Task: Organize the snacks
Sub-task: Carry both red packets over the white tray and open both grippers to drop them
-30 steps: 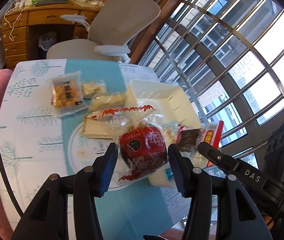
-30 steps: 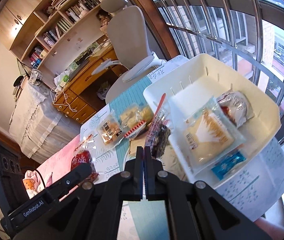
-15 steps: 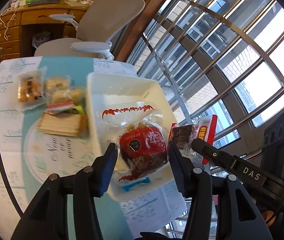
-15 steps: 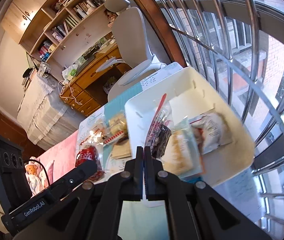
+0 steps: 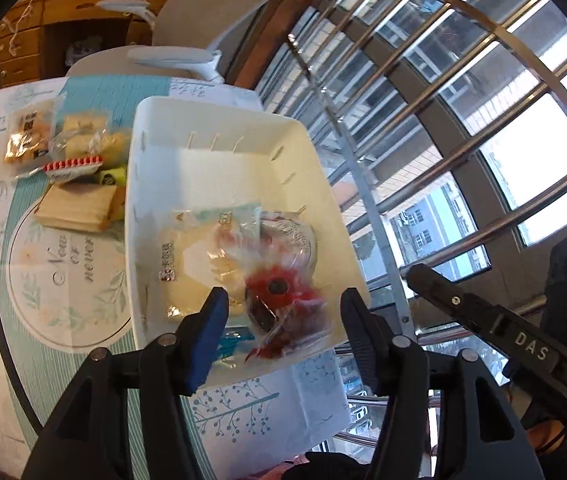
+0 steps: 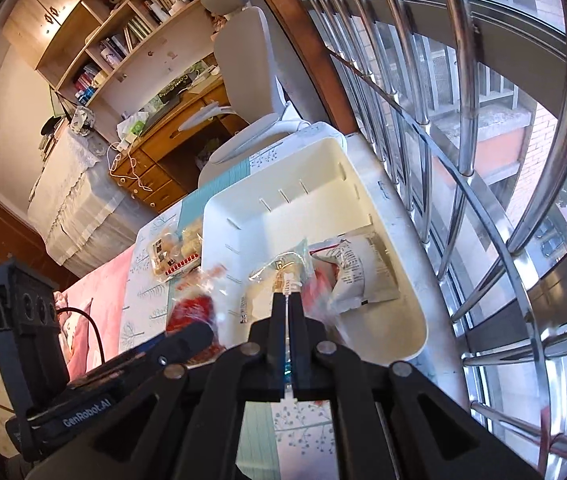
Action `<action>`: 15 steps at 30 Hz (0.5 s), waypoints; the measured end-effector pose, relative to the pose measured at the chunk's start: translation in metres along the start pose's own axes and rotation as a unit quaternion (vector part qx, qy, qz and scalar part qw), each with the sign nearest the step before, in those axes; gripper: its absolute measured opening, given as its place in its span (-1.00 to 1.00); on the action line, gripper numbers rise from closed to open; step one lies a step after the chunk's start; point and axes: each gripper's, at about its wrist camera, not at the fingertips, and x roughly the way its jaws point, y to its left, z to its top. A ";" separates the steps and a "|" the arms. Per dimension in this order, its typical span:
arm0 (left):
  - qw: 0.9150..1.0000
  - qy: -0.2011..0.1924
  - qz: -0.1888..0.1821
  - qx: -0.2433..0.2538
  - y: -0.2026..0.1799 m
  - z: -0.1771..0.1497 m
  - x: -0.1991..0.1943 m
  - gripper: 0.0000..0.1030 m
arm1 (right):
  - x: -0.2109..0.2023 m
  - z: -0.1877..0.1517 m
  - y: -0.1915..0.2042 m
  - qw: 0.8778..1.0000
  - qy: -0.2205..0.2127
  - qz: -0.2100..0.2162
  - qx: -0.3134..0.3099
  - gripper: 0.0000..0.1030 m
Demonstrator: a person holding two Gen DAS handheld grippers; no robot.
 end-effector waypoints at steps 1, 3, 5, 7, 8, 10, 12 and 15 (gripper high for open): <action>1.000 0.000 0.002 -0.004 0.001 0.000 0.000 0.35 | 0.000 0.000 0.000 1.000 0.002 0.001 -0.002 -0.96; 1.000 -0.001 0.014 -0.015 0.006 -0.001 -0.002 0.46 | 0.002 0.000 -0.001 1.000 0.007 0.003 -0.003 -0.96; 1.000 -0.001 0.019 -0.023 0.010 -0.001 -0.003 0.47 | 0.006 -0.001 0.000 1.000 0.014 0.004 -0.003 -0.96; 0.999 0.001 0.025 -0.030 0.015 -0.002 -0.003 0.47 | 0.008 -0.002 0.000 1.000 0.019 0.004 -0.001 -0.96; 0.999 0.001 0.026 -0.033 0.018 -0.003 -0.005 0.47 | 0.010 -0.002 0.001 1.000 0.022 0.004 -0.001 -0.96; 0.999 0.001 0.028 -0.037 0.023 -0.004 -0.007 0.47 | 0.012 -0.002 0.003 1.000 0.025 0.003 0.000 -0.95; 0.999 -0.002 0.030 -0.037 0.027 -0.004 -0.012 0.47 | 0.014 -0.004 0.006 1.000 0.029 0.002 0.001 -0.91; 0.999 -0.005 0.033 -0.035 0.036 -0.005 -0.019 0.47 | 0.019 -0.007 0.014 0.999 0.034 0.002 0.000 -0.71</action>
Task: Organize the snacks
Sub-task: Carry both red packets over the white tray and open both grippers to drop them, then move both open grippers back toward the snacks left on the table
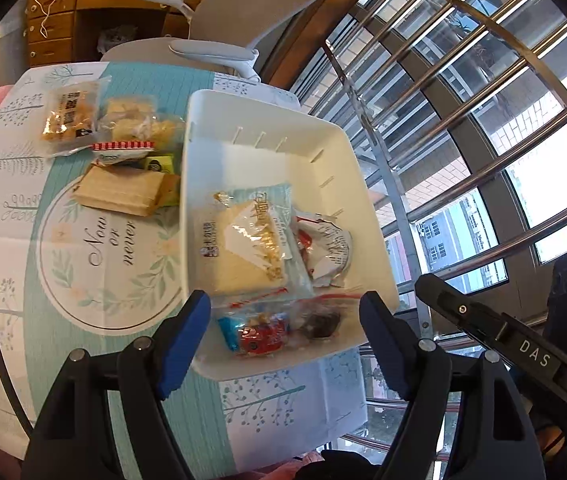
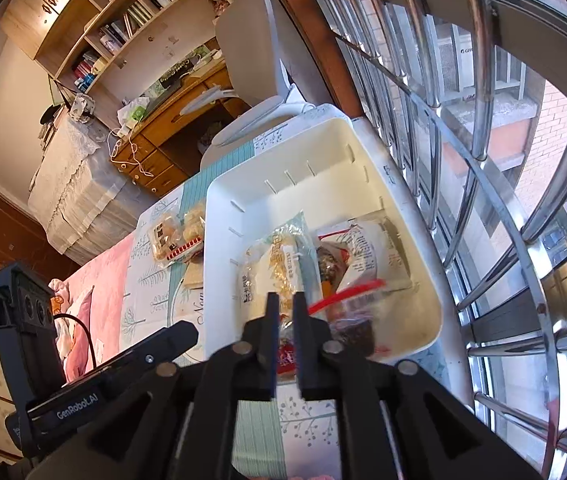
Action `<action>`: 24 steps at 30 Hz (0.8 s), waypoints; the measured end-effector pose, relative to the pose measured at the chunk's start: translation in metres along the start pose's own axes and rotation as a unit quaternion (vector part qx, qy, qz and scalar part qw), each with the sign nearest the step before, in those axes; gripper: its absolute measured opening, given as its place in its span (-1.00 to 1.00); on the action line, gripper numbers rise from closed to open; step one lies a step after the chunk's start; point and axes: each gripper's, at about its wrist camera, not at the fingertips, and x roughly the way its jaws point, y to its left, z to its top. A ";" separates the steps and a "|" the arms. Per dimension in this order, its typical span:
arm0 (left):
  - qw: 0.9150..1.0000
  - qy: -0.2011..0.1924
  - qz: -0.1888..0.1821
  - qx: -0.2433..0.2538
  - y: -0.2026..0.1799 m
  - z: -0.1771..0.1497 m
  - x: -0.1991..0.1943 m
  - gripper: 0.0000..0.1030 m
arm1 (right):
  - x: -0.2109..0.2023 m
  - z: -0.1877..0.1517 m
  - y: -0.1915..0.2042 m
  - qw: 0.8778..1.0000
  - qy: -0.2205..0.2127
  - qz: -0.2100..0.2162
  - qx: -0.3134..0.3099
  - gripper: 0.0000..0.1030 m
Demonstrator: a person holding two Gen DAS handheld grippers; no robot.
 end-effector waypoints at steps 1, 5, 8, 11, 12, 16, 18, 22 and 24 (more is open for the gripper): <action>1.000 0.000 0.001 0.000 0.005 -0.001 -0.003 0.47 | 0.002 -0.001 0.004 1.000 0.002 0.000 -0.001 -0.64; 1.000 0.004 0.006 -0.004 0.023 -0.001 -0.014 0.47 | 0.010 -0.007 0.021 1.000 0.012 -0.005 -0.003 -0.49; 1.000 0.003 0.009 -0.008 0.041 -0.001 -0.026 0.47 | 0.016 -0.014 0.035 1.000 0.020 -0.011 -0.001 -0.40; 1.000 0.003 0.016 -0.008 0.060 0.001 -0.039 0.47 | 0.022 -0.020 0.051 1.000 0.025 -0.017 0.004 -0.28; 1.000 0.004 0.018 -0.007 0.067 0.001 -0.044 0.47 | 0.023 -0.023 0.056 0.999 0.026 -0.020 0.008 -0.24; 1.000 0.006 0.029 -0.001 0.094 0.005 -0.062 0.47 | 0.033 -0.034 0.075 0.999 0.032 -0.032 0.025 -0.16; 0.999 0.007 0.038 0.005 0.109 0.008 -0.071 0.47 | 0.038 -0.041 0.088 0.998 0.034 -0.037 0.032 -0.16; 0.998 0.008 0.057 0.028 0.136 0.015 -0.087 0.47 | 0.050 -0.051 0.112 0.997 0.039 -0.043 0.041 -0.09; 0.998 0.009 0.059 0.038 0.149 0.020 -0.095 0.47 | 0.056 -0.056 0.122 0.997 0.041 -0.045 0.048 -0.03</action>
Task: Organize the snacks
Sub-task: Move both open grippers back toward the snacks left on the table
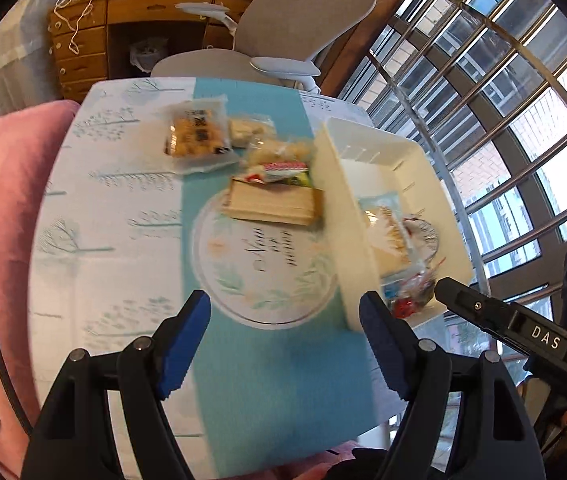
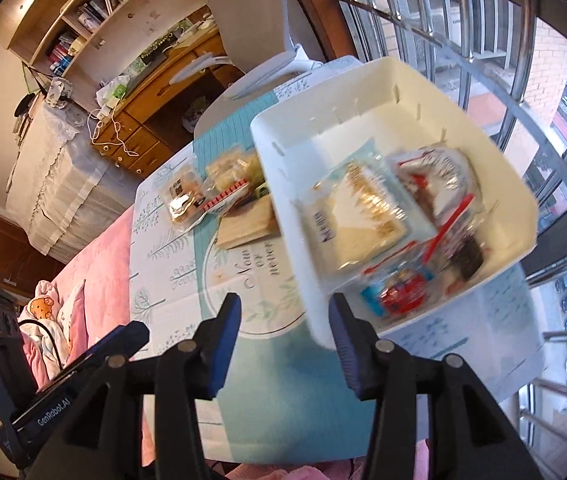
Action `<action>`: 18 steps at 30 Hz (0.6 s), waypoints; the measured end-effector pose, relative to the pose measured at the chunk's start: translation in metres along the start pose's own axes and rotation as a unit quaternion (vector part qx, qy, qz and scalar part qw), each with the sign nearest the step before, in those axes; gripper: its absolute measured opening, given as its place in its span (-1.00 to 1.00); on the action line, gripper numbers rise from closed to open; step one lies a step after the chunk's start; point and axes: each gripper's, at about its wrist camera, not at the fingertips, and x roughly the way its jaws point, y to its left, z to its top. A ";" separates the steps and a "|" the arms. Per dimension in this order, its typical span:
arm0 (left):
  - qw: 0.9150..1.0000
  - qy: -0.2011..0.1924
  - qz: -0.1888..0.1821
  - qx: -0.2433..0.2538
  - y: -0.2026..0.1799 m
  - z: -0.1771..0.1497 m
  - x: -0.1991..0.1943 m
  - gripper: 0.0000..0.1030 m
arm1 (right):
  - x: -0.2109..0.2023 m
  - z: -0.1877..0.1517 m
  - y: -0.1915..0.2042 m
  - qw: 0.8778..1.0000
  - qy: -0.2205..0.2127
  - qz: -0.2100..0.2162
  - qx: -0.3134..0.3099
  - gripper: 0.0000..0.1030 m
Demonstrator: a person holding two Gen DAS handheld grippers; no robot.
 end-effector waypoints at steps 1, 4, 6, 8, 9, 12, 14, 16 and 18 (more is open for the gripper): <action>1.000 0.000 0.002 0.008 0.008 0.003 -0.003 0.47 | 0.002 -0.002 0.004 1.000 0.000 -0.001 0.003 0.02; 1.000 0.003 0.004 0.024 0.027 0.010 -0.011 0.47 | 0.011 -0.011 0.022 1.000 -0.002 -0.004 0.014 0.06; 1.000 0.005 0.005 0.029 0.041 0.016 -0.015 0.47 | 0.016 -0.016 0.030 1.000 -0.003 -0.007 0.022 0.09; 0.999 0.006 0.008 0.033 0.053 0.022 -0.017 0.47 | 0.022 -0.020 0.040 0.999 -0.008 -0.017 0.034 0.10; 0.999 0.006 0.011 0.035 0.058 0.025 -0.018 0.47 | 0.024 -0.021 0.044 0.999 -0.011 -0.022 0.038 0.11; 0.999 0.008 0.020 0.041 0.077 0.038 -0.020 0.47 | 0.032 -0.025 0.057 0.998 -0.019 -0.041 0.050 0.12; 0.999 0.008 0.025 0.044 0.087 0.046 -0.019 0.47 | 0.035 -0.026 0.062 0.997 -0.023 -0.053 0.051 0.13; 0.998 0.010 0.032 0.046 0.094 0.054 -0.017 0.48 | 0.037 -0.027 0.067 0.996 -0.022 -0.069 0.045 0.13; 0.998 0.011 0.039 0.050 0.100 0.062 -0.015 0.48 | 0.039 -0.027 0.070 0.996 -0.016 -0.084 0.038 0.13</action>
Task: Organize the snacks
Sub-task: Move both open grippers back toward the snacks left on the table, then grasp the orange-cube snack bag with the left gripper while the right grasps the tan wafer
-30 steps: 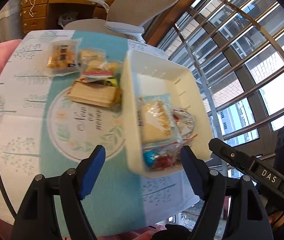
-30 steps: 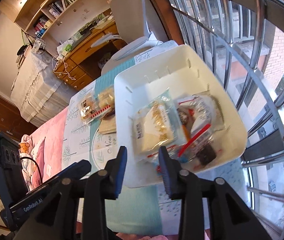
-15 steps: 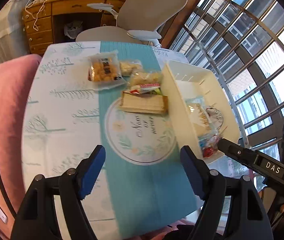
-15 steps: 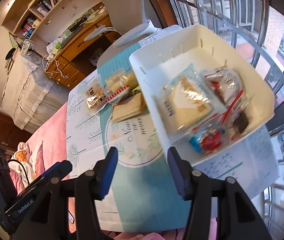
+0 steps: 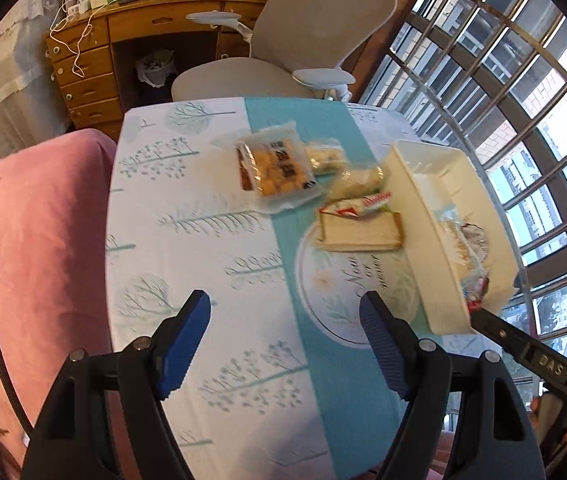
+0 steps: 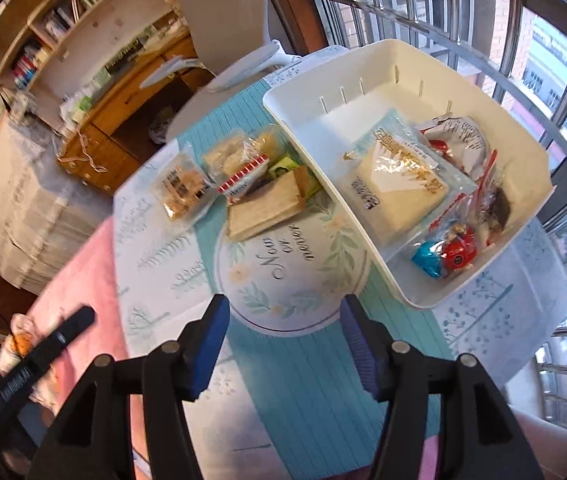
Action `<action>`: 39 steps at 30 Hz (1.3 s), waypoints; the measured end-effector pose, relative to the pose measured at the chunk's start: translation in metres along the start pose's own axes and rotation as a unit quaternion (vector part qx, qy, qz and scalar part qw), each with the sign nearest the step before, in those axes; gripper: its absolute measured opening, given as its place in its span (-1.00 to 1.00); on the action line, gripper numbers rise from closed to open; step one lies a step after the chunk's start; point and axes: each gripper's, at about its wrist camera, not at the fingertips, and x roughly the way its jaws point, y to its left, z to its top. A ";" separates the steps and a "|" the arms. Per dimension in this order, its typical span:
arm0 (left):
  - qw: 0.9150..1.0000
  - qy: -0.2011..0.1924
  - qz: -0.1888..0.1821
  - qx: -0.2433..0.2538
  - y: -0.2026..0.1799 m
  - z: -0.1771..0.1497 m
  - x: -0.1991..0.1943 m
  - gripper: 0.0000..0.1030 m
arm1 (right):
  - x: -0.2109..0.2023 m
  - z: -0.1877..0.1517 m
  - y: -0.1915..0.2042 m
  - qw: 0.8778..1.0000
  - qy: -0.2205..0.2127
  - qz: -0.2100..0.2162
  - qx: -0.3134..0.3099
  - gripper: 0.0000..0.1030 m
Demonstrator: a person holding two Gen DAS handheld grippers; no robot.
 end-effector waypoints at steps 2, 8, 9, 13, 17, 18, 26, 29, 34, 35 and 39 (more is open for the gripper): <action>1.000 0.000 0.003 -0.003 0.008 0.009 0.003 0.51 | 0.003 0.003 0.001 1.000 0.016 0.011 0.006 0.13; 1.000 0.002 0.002 -0.021 0.021 0.039 0.015 0.58 | 0.016 0.013 -0.008 0.995 0.055 0.048 0.065 0.13; 1.000 0.003 0.006 -0.022 0.021 0.044 0.018 0.58 | 0.020 0.015 -0.007 0.995 0.057 0.050 0.070 0.13; 0.999 0.008 0.017 -0.028 0.022 0.069 0.032 0.63 | 0.036 0.024 -0.001 0.990 0.060 0.068 0.106 0.13; 0.998 0.024 0.023 -0.052 0.024 0.096 0.058 0.69 | 0.059 0.031 0.000 0.982 0.053 0.068 0.168 0.13; 0.998 0.029 0.022 -0.058 0.024 0.101 0.065 0.69 | 0.064 0.032 0.000 0.980 0.052 0.062 0.179 0.13; 0.992 0.077 0.026 -0.101 0.022 0.132 0.130 0.70 | 0.118 0.040 0.003 0.965 0.035 0.041 0.256 0.13; 0.990 0.092 0.027 -0.105 0.018 0.139 0.151 0.70 | 0.137 0.044 0.009 0.966 0.031 0.027 0.256 0.13; 0.988 0.111 0.030 -0.107 0.013 0.145 0.177 0.70 | 0.158 0.050 0.014 0.968 0.019 0.024 0.250 0.13; 0.987 0.115 0.030 -0.109 0.013 0.147 0.184 0.70 | 0.160 0.051 0.014 0.968 0.015 0.023 0.249 0.13; 0.984 0.129 0.029 -0.123 0.012 0.150 0.201 0.70 | 0.171 0.057 0.014 0.970 0.003 0.017 0.243 0.13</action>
